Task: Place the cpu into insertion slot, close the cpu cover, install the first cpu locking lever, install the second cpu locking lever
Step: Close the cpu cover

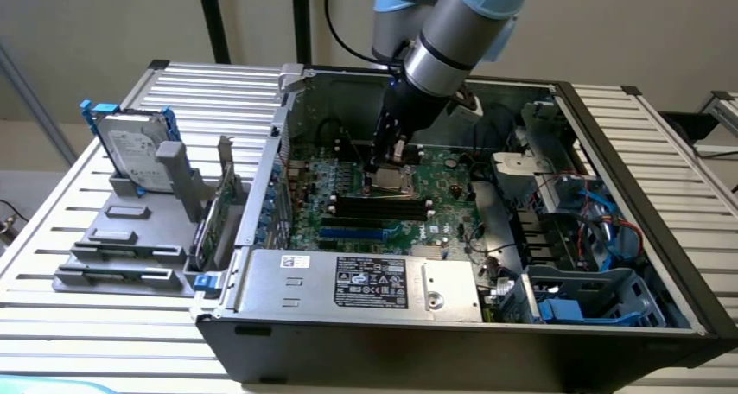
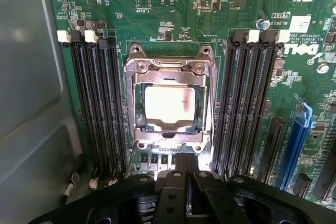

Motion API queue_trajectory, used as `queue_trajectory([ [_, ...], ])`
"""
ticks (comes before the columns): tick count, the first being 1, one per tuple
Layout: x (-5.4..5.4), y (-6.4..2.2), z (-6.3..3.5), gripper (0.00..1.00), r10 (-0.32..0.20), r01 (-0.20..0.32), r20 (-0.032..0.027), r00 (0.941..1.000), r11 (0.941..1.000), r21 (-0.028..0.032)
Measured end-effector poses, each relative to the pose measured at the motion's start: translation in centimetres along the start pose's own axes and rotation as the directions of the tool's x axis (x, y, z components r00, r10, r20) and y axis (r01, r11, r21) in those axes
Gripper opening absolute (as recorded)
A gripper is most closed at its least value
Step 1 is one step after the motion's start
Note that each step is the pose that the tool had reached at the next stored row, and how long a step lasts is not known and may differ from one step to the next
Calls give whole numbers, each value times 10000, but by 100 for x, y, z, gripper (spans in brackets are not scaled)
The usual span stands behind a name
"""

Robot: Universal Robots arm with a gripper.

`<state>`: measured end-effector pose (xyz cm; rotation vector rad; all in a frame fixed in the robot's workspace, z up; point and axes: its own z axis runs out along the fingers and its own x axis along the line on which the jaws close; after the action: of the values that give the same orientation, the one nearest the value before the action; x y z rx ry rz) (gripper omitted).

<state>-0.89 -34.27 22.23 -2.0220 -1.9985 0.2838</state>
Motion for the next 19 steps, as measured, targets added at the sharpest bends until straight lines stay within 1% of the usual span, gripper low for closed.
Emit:
queue_trajectory([
  [5, 3, 16, 89, 11, 5, -5, -31, 10000, 10000, 0],
  [9, 8, 22, 143, 11, -3, 3, -115, 9999, 10000, 1],
  [11, 8, 27, 174, 11, -3, 3, -145, 9999, 10000, 0],
  [14, 5, 36, 225, 11, 3, -3, -167, 9999, 10000, -1],
  [19, 2, 45, 266, 11, 17, -17, -174, 9998, 10000, 1],
])
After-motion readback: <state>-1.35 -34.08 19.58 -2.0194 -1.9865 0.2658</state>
